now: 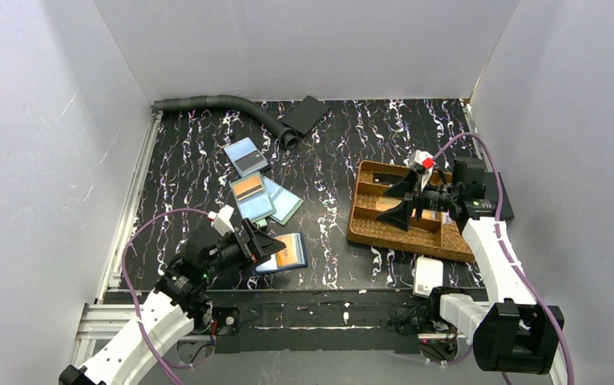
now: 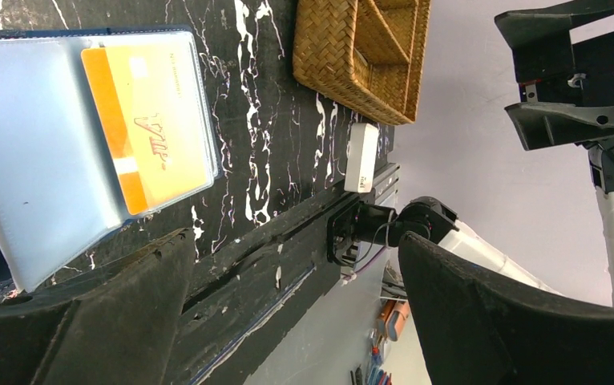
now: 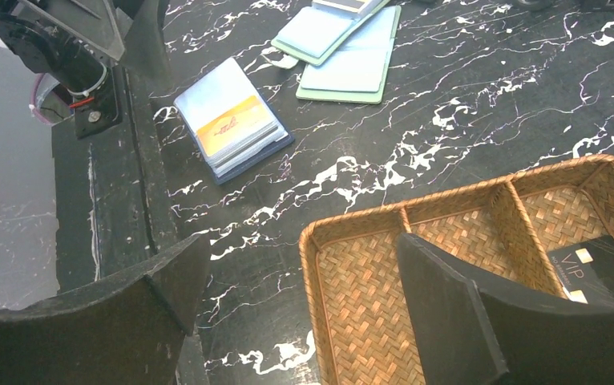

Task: Take the credit cards out of the card holder
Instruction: Reset both arms

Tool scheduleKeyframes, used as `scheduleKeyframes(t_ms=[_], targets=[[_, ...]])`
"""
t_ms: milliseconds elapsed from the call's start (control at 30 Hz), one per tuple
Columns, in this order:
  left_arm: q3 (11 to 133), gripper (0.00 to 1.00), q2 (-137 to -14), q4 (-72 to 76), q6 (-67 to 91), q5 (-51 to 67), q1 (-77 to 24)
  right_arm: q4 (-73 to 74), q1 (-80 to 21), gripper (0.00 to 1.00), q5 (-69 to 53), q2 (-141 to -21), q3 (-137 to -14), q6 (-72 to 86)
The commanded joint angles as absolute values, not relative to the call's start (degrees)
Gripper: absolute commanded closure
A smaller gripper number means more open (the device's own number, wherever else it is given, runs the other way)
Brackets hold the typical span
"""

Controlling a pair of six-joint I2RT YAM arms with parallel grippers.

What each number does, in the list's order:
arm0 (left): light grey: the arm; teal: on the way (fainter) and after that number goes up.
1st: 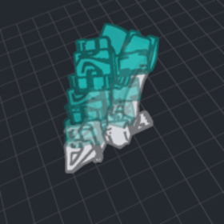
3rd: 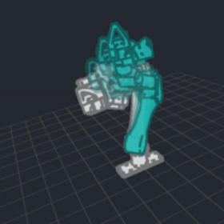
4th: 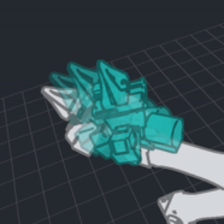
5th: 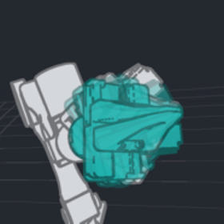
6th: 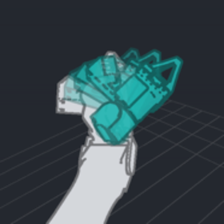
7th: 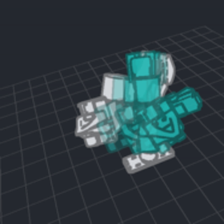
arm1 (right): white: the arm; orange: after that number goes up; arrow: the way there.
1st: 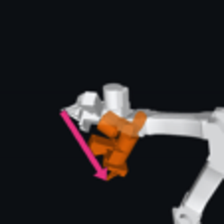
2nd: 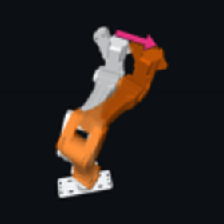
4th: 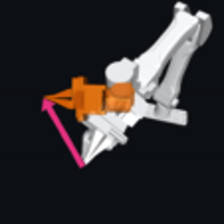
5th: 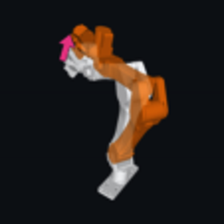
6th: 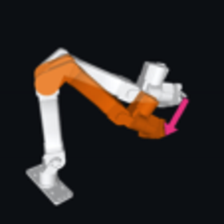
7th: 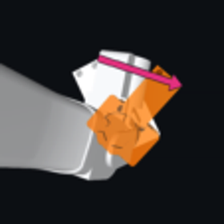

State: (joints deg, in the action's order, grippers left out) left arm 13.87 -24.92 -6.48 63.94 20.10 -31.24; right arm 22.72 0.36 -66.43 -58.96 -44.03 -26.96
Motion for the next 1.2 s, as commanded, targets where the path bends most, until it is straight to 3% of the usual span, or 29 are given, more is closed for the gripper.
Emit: scheduleKeyframes(t_ms=[0, 667, 1167], targets=[[15.5, 0.03, -23.0, -7.9, 63.0, 20.6, -31.0, 23.3, 0.8, 0.05, -67.2, -58.3, -45.9, -27.6], [18.9, 0.02, -22.4, -12.0, 58.4, 18.4, -31.0, 26.2, 2.7, 0.05, -66.9, -58.5, -48.2, -28.9], [35.0, 0.02, -25.7, -28.8, 43.2, 9.8, -30.9, 32.0, 3.0, 0.03, -61.7, -58.9, -55.4, -29.5]])
